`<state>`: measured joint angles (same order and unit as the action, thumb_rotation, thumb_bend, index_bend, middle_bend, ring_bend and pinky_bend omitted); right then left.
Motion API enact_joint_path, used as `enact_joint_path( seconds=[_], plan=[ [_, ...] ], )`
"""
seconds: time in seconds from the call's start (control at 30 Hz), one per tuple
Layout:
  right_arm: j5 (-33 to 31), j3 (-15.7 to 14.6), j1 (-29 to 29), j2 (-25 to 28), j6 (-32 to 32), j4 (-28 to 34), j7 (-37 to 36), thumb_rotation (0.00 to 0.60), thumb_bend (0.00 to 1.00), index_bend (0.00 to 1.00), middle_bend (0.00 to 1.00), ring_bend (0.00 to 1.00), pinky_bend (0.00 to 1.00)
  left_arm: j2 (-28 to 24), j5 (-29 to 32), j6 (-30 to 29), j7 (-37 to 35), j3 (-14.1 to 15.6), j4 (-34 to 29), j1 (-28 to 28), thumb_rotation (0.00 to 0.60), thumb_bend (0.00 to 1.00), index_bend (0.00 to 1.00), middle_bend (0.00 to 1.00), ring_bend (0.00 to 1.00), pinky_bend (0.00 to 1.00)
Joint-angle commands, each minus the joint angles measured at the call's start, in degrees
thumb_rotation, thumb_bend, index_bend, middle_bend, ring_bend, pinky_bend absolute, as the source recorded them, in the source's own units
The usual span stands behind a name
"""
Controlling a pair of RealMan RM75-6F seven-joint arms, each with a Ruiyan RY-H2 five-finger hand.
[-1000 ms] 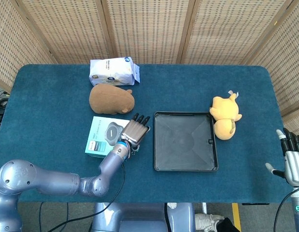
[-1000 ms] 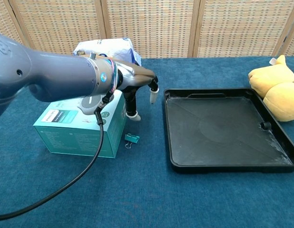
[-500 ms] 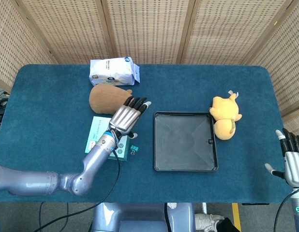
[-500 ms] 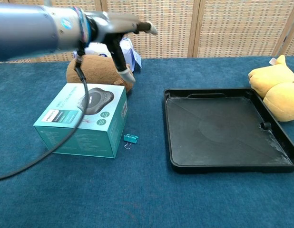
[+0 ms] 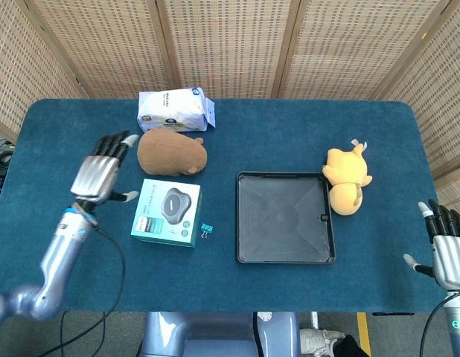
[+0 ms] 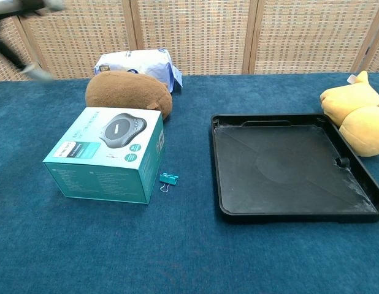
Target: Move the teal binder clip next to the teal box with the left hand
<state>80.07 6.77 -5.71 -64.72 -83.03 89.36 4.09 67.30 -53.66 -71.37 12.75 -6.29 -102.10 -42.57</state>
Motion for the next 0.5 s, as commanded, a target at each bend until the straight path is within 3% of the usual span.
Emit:
enact_joint_path(
  seconds=[0.03,0.27,0.5],
  plan=[
    [0.28,-0.04,0.00,-0.10,-0.25,0.02,0.19,0.600,0.00,0.00,0.00,0.00,0.00,-4.62,-7.57,-6.53,-11.76,5.65,1.36,10.00,0.600,0.04,0.00,0.00,0.00,0.00],
    [1.79,-0.45,0.14,-0.20,-1.25,0.46,0.64,0.600,0.00,0.00,0.00,0.00,0.00,-5.13,-16.39,-14.50,-14.50,11.76,2.30,20.69,0.600,0.04,0.00,0.00,0.00,0.00],
    [2.49,-0.65,0.47,0.00,-2.07,0.76,0.73,0.600,0.00,0.00,0.00,0.00,0.00,-2.89,-19.52,-15.24,-15.26,10.98,5.01,23.65,0.600,0.04,0.00,0.00,0.00,0.00]
  ],
)
